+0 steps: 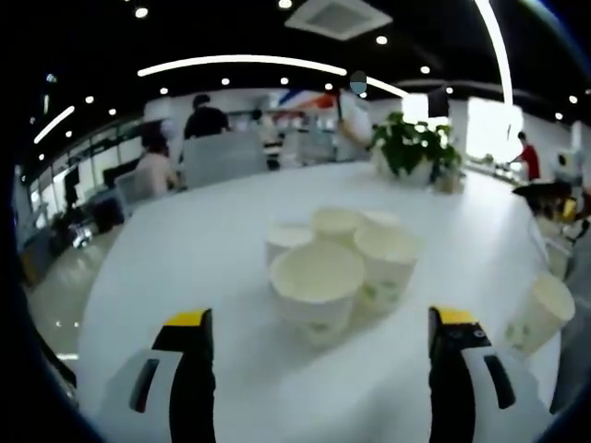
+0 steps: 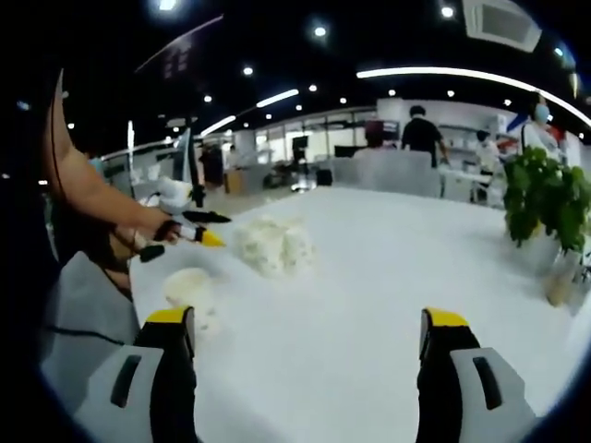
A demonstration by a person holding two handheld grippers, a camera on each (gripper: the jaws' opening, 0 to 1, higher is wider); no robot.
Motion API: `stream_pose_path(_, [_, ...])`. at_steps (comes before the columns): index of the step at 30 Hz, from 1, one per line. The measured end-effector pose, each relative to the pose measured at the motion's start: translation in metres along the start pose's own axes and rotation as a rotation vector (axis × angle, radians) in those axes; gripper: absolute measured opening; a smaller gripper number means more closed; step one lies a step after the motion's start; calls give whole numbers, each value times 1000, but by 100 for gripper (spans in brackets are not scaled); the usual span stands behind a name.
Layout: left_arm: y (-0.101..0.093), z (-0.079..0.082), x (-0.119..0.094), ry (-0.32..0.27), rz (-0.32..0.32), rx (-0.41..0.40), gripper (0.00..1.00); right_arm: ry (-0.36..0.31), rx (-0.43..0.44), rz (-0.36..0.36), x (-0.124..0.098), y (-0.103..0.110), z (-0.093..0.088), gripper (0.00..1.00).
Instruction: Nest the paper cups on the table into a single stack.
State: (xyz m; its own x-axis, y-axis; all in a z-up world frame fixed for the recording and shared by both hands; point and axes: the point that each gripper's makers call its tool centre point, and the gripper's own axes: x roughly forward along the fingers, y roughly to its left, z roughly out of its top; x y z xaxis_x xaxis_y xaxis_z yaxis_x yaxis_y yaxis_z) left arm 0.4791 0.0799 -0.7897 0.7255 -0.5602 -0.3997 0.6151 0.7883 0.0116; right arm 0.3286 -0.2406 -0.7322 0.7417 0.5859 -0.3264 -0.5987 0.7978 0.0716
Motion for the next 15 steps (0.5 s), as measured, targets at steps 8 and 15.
stream_pose_path(8, [1, 4, 17, -5, -10, 18, 88, -20, 19, -7, 0, -2, 6, 100])
stream_pose_path(15, [3, 4, 27, 9, -20, 46, 73, -14, 24, -7, 1, -1, 4, 100])
